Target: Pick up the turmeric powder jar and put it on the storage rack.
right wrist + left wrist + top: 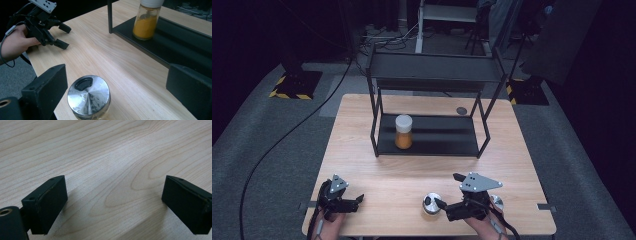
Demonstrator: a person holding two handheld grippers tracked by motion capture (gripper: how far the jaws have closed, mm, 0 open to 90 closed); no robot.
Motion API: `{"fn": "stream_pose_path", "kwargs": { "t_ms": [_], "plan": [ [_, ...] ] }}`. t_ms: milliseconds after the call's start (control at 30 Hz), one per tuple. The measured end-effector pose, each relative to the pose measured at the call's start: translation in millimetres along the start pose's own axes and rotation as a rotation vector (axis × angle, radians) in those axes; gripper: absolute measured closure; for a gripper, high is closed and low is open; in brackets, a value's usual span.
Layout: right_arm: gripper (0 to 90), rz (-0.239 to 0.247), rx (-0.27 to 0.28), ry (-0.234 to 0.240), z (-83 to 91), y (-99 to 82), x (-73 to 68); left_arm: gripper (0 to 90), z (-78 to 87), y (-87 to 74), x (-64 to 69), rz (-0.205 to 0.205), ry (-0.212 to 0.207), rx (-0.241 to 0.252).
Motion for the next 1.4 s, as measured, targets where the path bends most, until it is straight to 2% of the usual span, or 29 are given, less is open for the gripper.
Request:
{"fn": "stream_pose_path", "kwargs": {
  "t_ms": [600,1000,1400],
  "plan": [
    [3.7,0.031,-0.028,0.006,-16.3,4.7,-17.2,6.3,-0.1,0.0,-0.1,-0.001,-0.001,0.000],
    [3.7,0.029,-0.050,0.010,-25.9,-4.3,-22.5,6.2,-0.1,0.1,-0.1,-0.001,-0.001,0.000],
    [4.5,0.023,-0.096,0.015,-37.5,-13.1,-24.1,6.1,-0.1,0.0,-0.1,-0.002,-0.001,0.000]
  ]
}}
Point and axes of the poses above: each handheld gripper's, and its own axes: z roughly backward along the jaws, y roughly out of its top, x roughly to its right, the point moved 5 cm from there along -z, roughly forward along the jaws, and after that the axes turned 1 degree about x, right-handed, at the moved point
